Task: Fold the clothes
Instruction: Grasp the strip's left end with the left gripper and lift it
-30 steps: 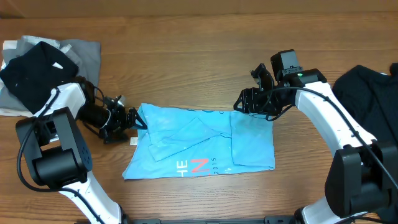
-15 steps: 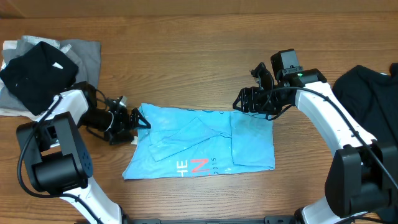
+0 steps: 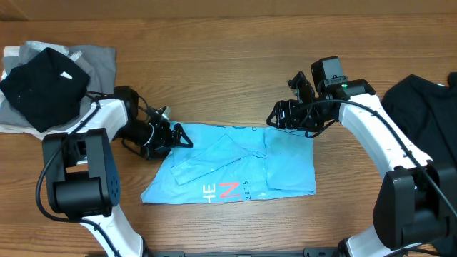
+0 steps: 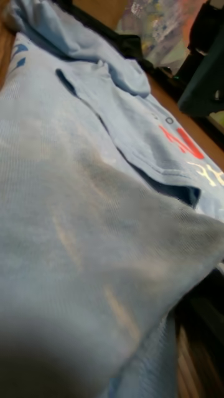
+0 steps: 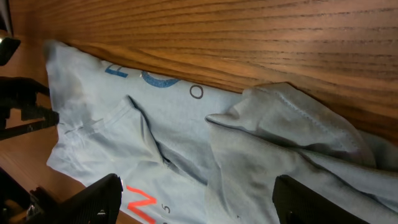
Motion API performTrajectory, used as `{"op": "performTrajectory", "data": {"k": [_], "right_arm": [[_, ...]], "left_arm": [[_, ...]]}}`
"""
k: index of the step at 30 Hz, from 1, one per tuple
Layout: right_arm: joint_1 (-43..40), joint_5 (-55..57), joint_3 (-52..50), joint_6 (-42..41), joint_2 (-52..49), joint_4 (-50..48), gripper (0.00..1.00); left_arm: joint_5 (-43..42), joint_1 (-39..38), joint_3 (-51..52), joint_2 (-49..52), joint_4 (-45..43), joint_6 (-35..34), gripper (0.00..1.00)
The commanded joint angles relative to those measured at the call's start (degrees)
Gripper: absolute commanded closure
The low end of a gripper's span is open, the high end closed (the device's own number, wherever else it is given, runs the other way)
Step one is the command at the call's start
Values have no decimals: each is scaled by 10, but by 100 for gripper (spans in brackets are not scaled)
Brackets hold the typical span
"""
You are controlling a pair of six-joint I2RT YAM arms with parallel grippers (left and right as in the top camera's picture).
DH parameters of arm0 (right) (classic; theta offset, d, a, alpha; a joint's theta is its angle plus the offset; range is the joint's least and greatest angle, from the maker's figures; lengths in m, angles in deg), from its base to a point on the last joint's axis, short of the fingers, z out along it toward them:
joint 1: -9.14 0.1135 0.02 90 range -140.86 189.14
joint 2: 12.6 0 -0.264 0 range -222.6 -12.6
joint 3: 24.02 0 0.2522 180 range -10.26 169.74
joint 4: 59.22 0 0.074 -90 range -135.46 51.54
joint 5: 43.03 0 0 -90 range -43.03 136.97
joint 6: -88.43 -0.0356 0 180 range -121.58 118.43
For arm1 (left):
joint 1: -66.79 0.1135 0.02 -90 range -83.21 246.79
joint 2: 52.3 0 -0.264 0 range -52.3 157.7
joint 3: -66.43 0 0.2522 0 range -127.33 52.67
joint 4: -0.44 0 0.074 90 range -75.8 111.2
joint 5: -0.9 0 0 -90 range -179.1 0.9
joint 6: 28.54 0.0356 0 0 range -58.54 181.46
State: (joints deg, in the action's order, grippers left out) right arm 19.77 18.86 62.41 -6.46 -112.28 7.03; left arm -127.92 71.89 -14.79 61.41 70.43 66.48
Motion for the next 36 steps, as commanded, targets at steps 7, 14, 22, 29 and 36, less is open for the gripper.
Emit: {"op": "performTrajectory", "data": {"k": [7, 14, 22, 29, 36], "right_arm": [[1, 0, 12, 1, 13, 5, 18], [1, 0, 12, 1, 13, 7, 18], [1, 7, 12, 2, 13, 9, 18], [1, 17, 12, 2, 13, 9, 16], [1, 37, 11, 1, 13, 5, 8]], "left_arm": [[77, -25, 26, 35, -37, -31, 90], [143, -22, 24, 35, -41, -91, 96], [222, 14, -27, 35, 22, -115, 96], [337, 56, -122, 35, 120, -158, 96], [339, 67, -242, 35, 206, -167, 96]]}}
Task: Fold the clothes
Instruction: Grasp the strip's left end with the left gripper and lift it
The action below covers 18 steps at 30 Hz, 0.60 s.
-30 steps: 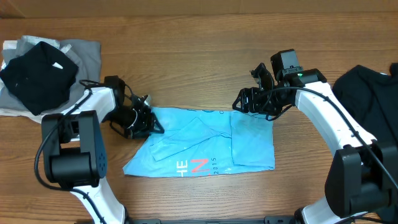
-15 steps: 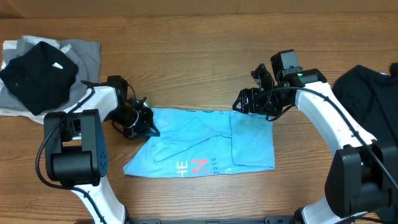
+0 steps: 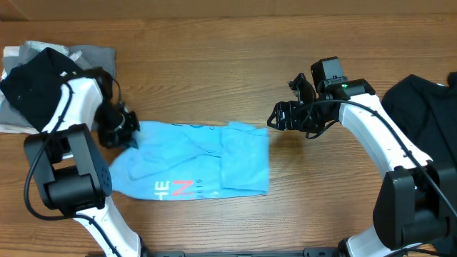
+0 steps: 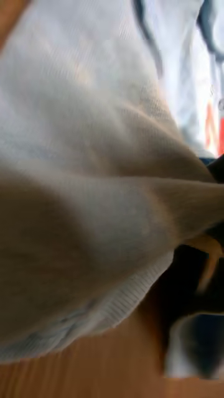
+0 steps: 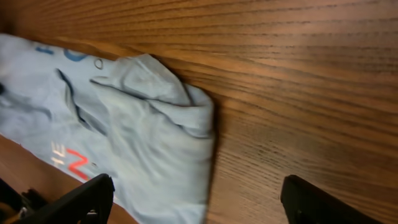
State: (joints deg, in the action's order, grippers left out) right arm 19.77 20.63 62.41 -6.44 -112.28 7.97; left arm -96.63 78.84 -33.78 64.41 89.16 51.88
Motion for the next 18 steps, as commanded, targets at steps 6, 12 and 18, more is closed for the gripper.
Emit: {"op": "performTrajectory", "data": {"k": [6, 12, 18], "right_arm": [[1, 104, 1, -43, 13, -11, 6], [-23, 135, 1, -59, 12, -15, 4], [-76, 135, 1, -59, 9, -3, 4]], "left_arm": [[26, -43, -156, 5, 98, -22, 96], [27, -130, -222, 5, 143, -22, 96], [26, -225, -240, 5, 159, -20, 96]]}}
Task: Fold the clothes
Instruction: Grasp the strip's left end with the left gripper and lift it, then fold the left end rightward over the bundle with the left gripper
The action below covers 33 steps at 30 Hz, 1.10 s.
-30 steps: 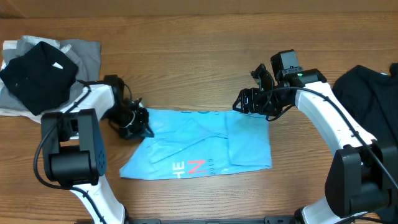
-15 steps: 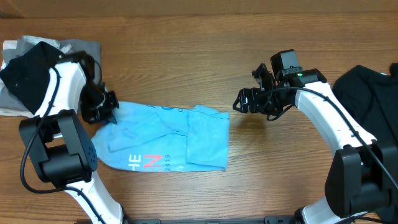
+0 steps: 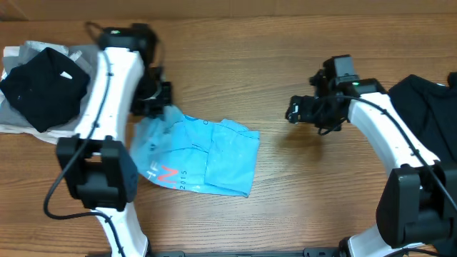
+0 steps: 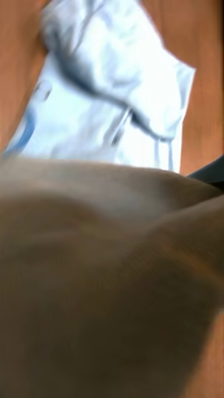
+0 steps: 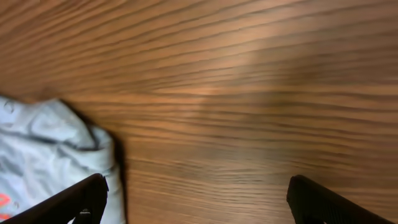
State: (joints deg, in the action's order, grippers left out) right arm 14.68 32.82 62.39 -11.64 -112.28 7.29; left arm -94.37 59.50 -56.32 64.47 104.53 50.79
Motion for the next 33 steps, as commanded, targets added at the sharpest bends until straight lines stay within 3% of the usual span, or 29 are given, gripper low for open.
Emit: {"op": "performTrajectory", "data": {"k": [1, 10, 17, 24, 27, 33], "right_arm": [[-33, 13, 1, -7, 7, 7, 4], [-70, 12, 1, -7, -2, 34, 4], [-69, 12, 1, -7, -2, 35, 4], [-69, 12, 1, -7, -2, 35, 4], [-69, 12, 1, -7, -2, 36, 4], [-69, 12, 1, -7, -2, 35, 3]], "left_arm": [[3, -47, -14, 4, 7, -9, 96], [-38, -146, -14, 4, -33, -12, 92], [-70, -181, -14, 5, -57, -11, 82], [-69, -190, -14, 5, -27, 7, 85], [-47, -188, -14, 5, 11, 20, 96], [-19, -172, -14, 5, 65, 25, 96]]}}
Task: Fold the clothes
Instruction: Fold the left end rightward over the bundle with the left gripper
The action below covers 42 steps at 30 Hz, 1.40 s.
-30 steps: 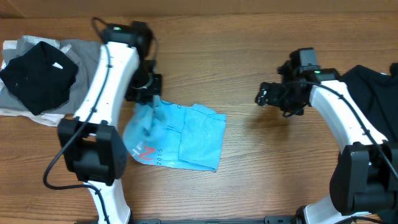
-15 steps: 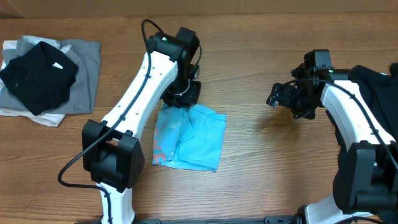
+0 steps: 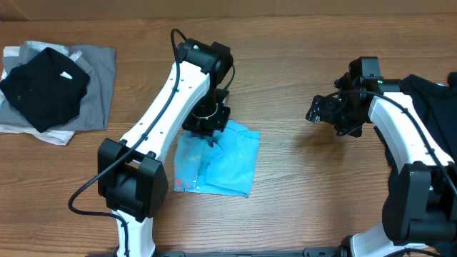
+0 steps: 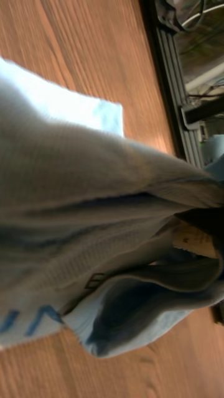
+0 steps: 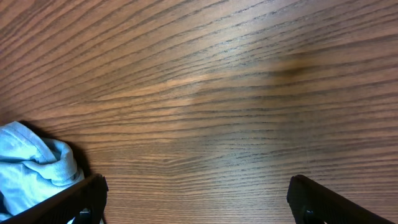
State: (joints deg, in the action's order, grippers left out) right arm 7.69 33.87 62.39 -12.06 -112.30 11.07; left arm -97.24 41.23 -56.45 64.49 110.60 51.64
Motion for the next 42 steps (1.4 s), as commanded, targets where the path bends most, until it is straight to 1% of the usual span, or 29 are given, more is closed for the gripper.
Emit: {"op": "performTrajectory", "data": {"k": [1, 4, 6, 7, 10, 12, 19, 21, 22, 25, 28, 31, 34, 36, 40, 42], "right_arm": [[1, 2, 1, -3, -2, -3, 3], [1, 2, 1, -3, -2, -5, 3], [1, 2, 1, -3, -2, -5, 3], [1, 2, 1, -3, -2, -5, 3], [1, 2, 1, -3, -2, -4, 3], [1, 2, 1, -3, -2, -3, 3], [1, 2, 1, -3, -2, -2, 3], [1, 2, 1, -3, -2, -2, 3], [1, 2, 1, -3, -2, -2, 3], [1, 2, 1, -3, -2, -2, 3], [1, 2, 1, -3, -2, -2, 3], [1, 2, 1, -3, -2, -2, 3], [1, 2, 1, -3, -2, -2, 3], [1, 2, 1, -3, -2, -2, 3], [1, 2, 1, -3, -2, -2, 3], [1, 2, 1, -3, -2, -2, 3]], "left_arm": [[-13, 12, -12, 4, 0, 29, 96], [-94, 10, -12, 4, -21, 68, 96], [-120, 3, -12, 4, -45, 66, 96], [-125, -2, -12, 4, -57, 64, 95], [-128, -16, -12, 4, -84, 54, 88], [-128, -24, -12, 5, -93, 50, 85], [-129, -38, -12, 9, -104, 45, 82], [-129, -41, -9, 12, -106, 45, 75], [-129, -42, -5, 12, -109, 45, 73], [-129, -46, 17, 13, -129, 45, 52], [-136, -46, 26, 18, -143, 45, 51], [-156, -46, 27, 21, -158, 45, 53], [-159, -46, 27, 21, -177, 45, 60], [-159, -45, 26, 21, -188, 45, 62], [-139, -33, 7, 20, -183, 45, 56], [-88, -13, -19, 20, -158, 31, 50]]}}
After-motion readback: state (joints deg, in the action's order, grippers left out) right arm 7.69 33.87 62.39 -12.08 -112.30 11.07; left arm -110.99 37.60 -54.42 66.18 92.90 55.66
